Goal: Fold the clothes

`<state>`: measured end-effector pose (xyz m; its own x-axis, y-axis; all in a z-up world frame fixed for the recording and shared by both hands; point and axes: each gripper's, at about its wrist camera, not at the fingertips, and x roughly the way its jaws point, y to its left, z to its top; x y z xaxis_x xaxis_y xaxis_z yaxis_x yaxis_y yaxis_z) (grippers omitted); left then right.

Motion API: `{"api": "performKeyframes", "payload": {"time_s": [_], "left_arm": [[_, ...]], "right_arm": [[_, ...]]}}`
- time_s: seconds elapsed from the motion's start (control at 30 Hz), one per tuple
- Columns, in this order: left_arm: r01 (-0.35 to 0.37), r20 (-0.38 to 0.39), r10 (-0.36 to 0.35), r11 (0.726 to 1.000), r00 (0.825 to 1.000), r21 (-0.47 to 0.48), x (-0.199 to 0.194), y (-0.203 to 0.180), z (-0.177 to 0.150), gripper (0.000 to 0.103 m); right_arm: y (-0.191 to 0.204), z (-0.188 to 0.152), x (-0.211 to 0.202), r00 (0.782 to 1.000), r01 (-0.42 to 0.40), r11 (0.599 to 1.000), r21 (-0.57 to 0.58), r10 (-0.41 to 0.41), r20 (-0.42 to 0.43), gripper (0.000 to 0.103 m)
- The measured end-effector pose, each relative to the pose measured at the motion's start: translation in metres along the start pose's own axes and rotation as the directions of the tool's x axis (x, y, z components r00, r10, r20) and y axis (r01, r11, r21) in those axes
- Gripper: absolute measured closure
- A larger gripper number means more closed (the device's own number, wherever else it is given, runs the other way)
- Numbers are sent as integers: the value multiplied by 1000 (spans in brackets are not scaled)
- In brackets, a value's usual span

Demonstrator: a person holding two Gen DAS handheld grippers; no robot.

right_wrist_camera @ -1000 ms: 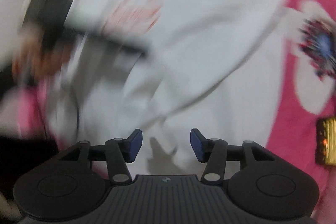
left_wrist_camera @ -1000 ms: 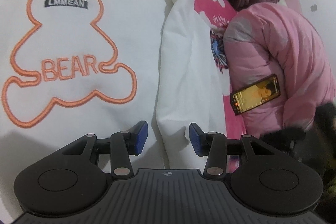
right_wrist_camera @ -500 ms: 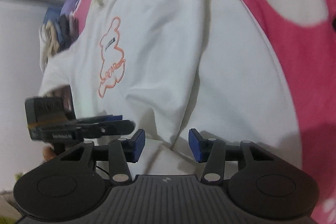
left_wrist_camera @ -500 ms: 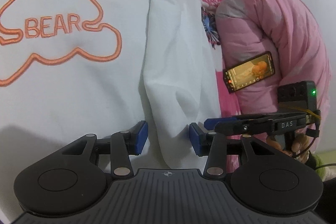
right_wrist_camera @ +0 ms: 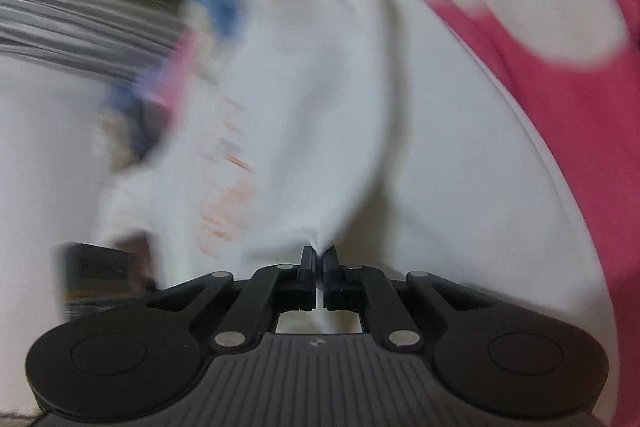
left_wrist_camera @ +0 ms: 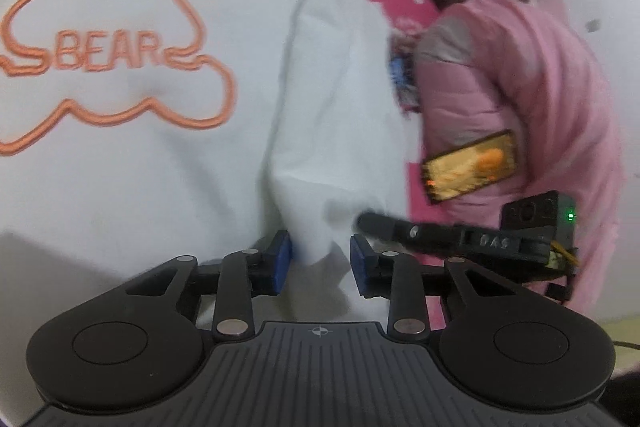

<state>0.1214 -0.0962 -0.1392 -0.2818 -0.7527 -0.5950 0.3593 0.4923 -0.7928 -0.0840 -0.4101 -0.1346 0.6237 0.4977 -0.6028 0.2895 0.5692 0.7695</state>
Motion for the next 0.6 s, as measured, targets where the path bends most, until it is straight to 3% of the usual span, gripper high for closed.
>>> {"api": "performKeyframes", "payload": {"time_s": [0.1,0.23,0.4,0.5,0.6], "left_arm": [[13,-6,-12,1000,1000,20,0,-3,2,64],[-10,-35,11,1000,999,28,9,-3,3,64],[-34,-71,39,997,997,63,18,-6,0,64],[-1,-94,9,997,996,81,22,-10,-3,61],[8,-110,-1,998,994,63,32,-11,-4,61]], "right_arm": [[6,9,-21,997,43,996,-78,-37,73,99],[-23,20,-26,959,263,965,1,-261,107,98],[-39,10,-33,969,218,972,92,-226,100,92],[-44,5,-38,982,160,982,103,-169,86,77],[-46,3,-33,987,139,983,119,-148,66,76]]}}
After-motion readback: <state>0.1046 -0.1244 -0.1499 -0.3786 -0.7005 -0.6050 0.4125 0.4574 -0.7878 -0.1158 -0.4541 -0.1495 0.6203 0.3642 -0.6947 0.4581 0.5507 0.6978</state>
